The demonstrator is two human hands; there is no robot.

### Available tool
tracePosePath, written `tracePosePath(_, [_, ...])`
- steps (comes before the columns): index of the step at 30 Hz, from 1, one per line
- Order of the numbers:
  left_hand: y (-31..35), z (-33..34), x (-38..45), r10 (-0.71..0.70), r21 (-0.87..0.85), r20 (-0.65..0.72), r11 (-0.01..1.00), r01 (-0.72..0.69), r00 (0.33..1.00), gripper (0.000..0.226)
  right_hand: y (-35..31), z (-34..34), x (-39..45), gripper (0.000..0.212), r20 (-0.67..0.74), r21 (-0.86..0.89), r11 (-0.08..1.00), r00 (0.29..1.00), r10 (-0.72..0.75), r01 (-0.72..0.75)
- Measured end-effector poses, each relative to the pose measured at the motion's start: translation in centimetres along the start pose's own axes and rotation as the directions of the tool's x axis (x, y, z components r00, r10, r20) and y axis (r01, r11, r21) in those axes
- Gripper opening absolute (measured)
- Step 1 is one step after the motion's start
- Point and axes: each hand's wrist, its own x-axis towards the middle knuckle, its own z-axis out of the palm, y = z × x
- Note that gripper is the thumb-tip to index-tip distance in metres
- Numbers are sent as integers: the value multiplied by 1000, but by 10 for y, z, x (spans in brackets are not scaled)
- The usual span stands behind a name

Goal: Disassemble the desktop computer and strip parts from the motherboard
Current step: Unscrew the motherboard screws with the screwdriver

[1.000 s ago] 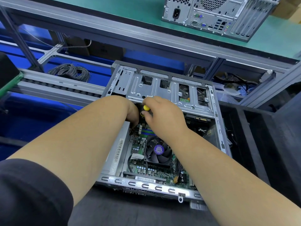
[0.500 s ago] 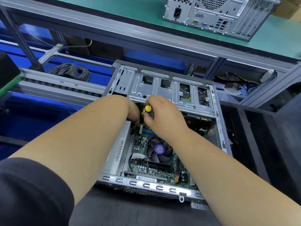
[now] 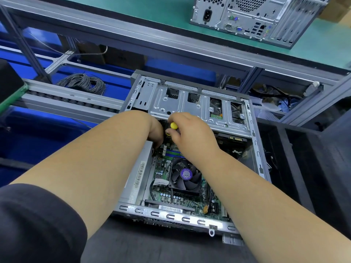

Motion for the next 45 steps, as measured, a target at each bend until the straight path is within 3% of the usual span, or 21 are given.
tracePosePath(5, [2,1,2,14,58,57,998,-17,998,18,0,-1,-1,18,10,-42,998,999,-37,38])
tracePosePath(15, [0,-2,-3,-32,8,16,999,32,999,25,-1,-3,-1,23,14,-46,999,1000,-26,26])
tracePosePath(22, [4,0,-3,-11,3,63,1000,11,998,12,1,-2,-1,20,44,-74,997,998,-34,37])
tracePosePath(27, [4,2,0,17,23,59,1000,-18,998,23,-2,-5,-1,36,79,-39,998,996,-42,45])
tracePosePath(34, [0,-2,-7,28,-87,1,996,-28,1000,26,-3,-6,-1,11,94,8,997,992,-80,79])
tracePosePath(39, [6,2,-4,14,-8,-42,1000,-15,999,22,-4,-5,-2,35,111,-65,993,990,-90,97])
tracePosePath(44, [4,1,-4,-6,-39,-4,999,6,1000,3,-2,-6,-2,26,173,-92,988,979,-109,126])
tracePosePath(45, [4,1,-3,-15,-35,-2,999,14,1000,8,-1,-6,-2,26,175,-98,987,979,-107,126])
